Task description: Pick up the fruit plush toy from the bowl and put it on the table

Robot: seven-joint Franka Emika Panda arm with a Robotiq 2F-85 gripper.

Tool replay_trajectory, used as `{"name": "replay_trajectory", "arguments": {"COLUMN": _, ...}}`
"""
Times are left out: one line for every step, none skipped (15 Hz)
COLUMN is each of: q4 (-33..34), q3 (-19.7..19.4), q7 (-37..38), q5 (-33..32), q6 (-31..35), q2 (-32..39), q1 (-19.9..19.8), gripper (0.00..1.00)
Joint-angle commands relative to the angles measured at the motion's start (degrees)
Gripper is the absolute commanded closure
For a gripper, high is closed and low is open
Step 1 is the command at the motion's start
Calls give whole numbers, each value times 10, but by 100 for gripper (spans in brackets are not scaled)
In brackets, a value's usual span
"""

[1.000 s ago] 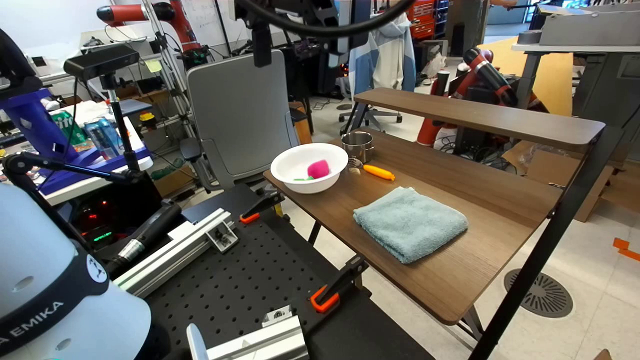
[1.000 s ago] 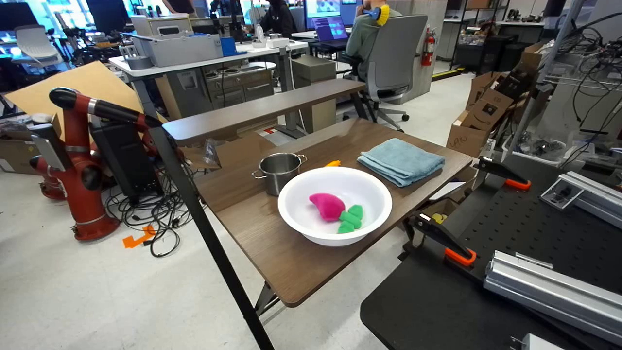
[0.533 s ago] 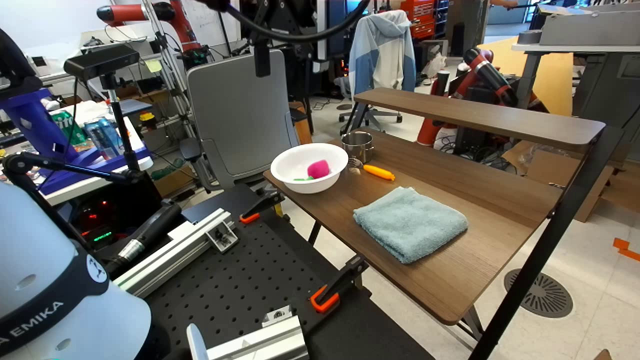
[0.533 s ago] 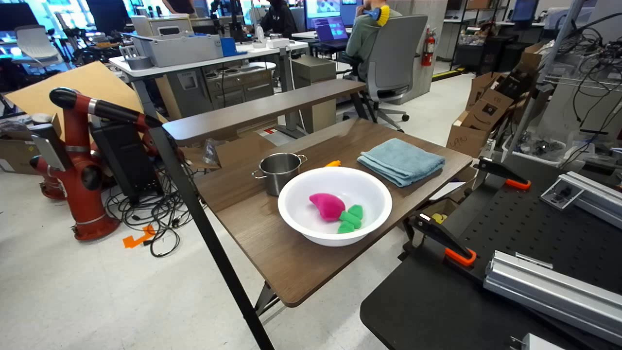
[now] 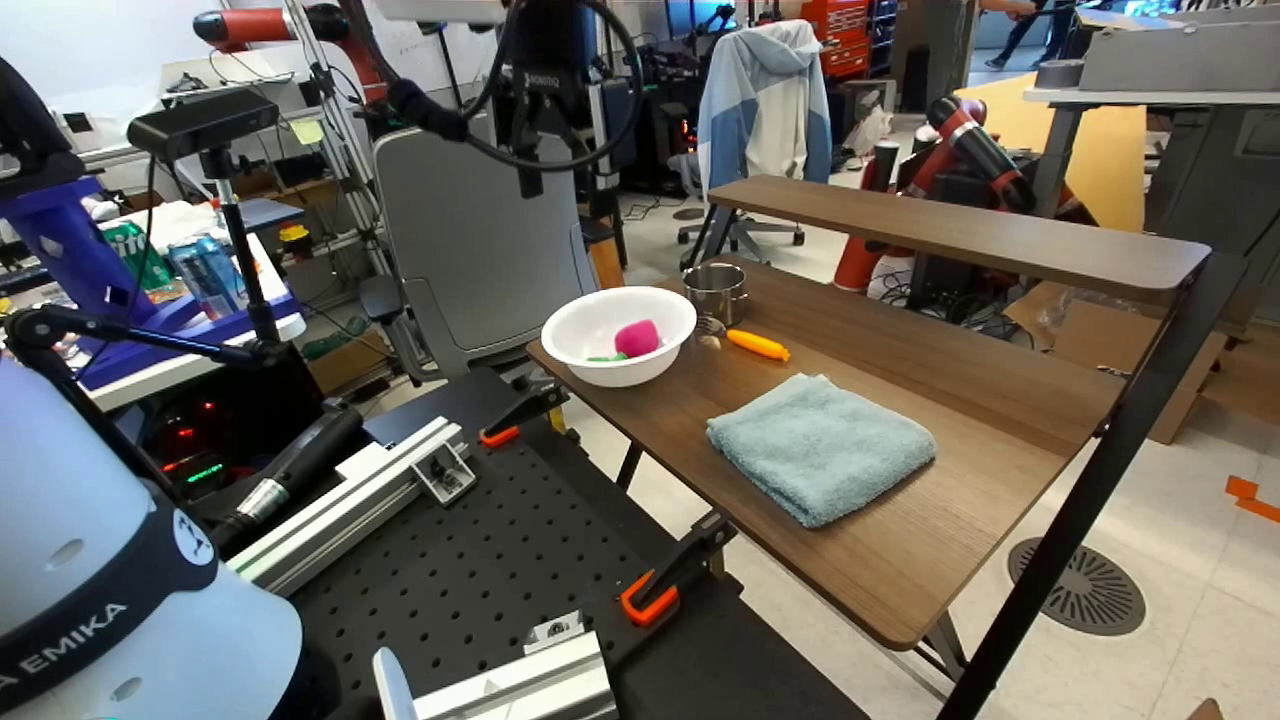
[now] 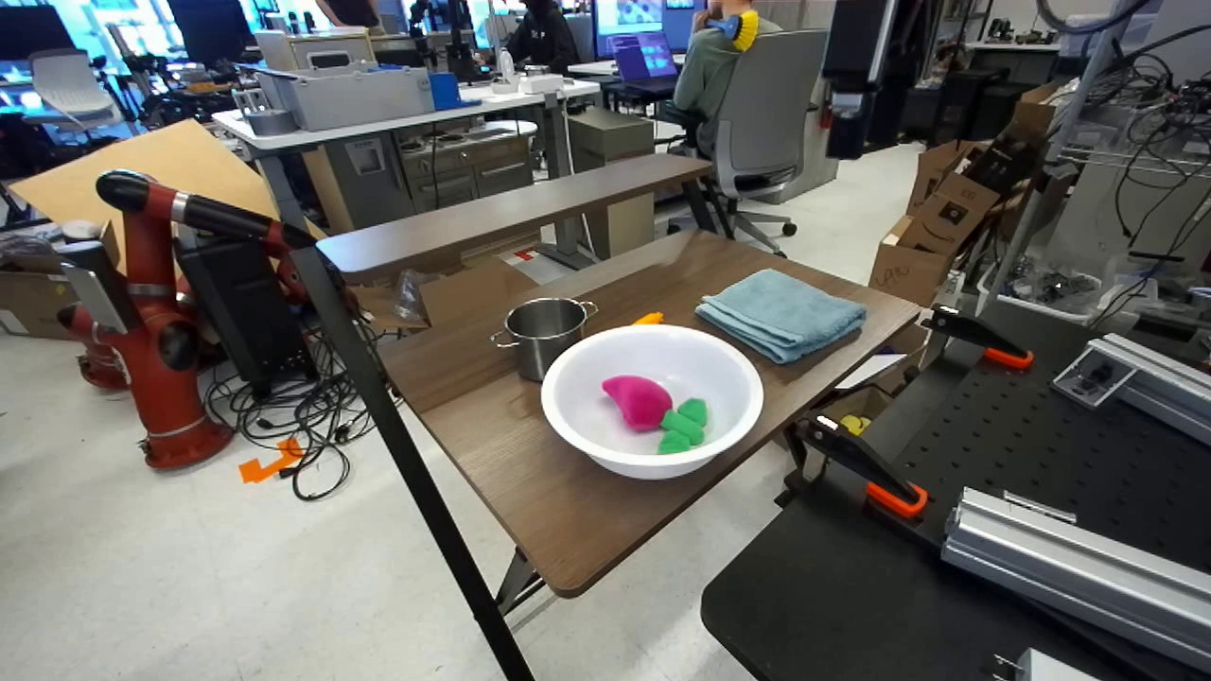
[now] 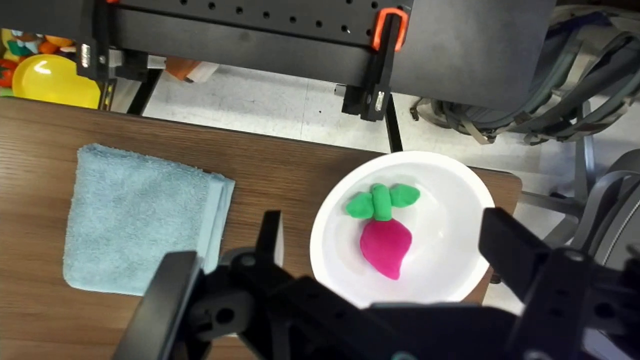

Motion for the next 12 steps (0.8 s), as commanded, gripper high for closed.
{"name": "replay_trajectory", "arguments": {"q4": 4, "q3": 30, "q7": 37, "q5": 16, "q6": 87, "q2": 67, "q1": 14, "gripper": 0}}
{"name": "replay_trajectory", "arguments": {"q4": 6, "q3": 40, "q7": 51, "q5": 13, "q6": 105, "q2": 83, "q1": 18, "gripper": 0}}
{"name": "replay_trajectory", "arguments": {"q4": 10, "q3": 47, "q7": 60, "q5": 13, "q6": 132, "q2": 110, "q1": 22, "gripper": 0}}
{"name": "replay_trajectory", "arguments": {"q4": 11, "q3": 55, "q7": 79, "q5": 6, "q6": 150, "q2": 126, "q1": 22, "gripper": 0}}
{"name": "replay_trajectory", "arguments": {"q4": 16, "q3": 59, "q7": 82, "q5": 8, "q6": 170, "q2": 148, "q1": 25, "gripper": 0}}
{"name": "replay_trajectory", "arguments": {"q4": 19, "q3": 65, "q7": 94, "q5": 3, "q6": 183, "q2": 163, "q1": 26, "gripper": 0}}
{"name": "replay_trajectory", "arguments": {"q4": 26, "q3": 68, "q7": 92, "q5": 6, "q6": 198, "q2": 185, "q1": 28, "gripper": 0}}
{"name": "replay_trajectory", "arguments": {"q4": 33, "q3": 72, "q7": 102, "q5": 0, "q6": 213, "q2": 203, "q1": 28, "gripper": 0}}
{"name": "replay_trajectory", "arguments": {"q4": 39, "q3": 75, "q7": 109, "q5": -4, "q6": 222, "q2": 218, "q1": 29, "gripper": 0}}
{"name": "replay_trajectory", "arguments": {"q4": 46, "q3": 77, "q7": 117, "q5": -8, "q6": 235, "q2": 234, "q1": 30, "gripper": 0}}
{"name": "replay_trajectory", "arguments": {"q4": 56, "q3": 77, "q7": 125, "q5": -12, "q6": 245, "q2": 252, "q1": 30, "gripper": 0}}
{"name": "replay_trajectory", "arguments": {"q4": 65, "q3": 77, "q7": 130, "q5": -15, "q6": 252, "q2": 267, "q1": 31, "gripper": 0}}
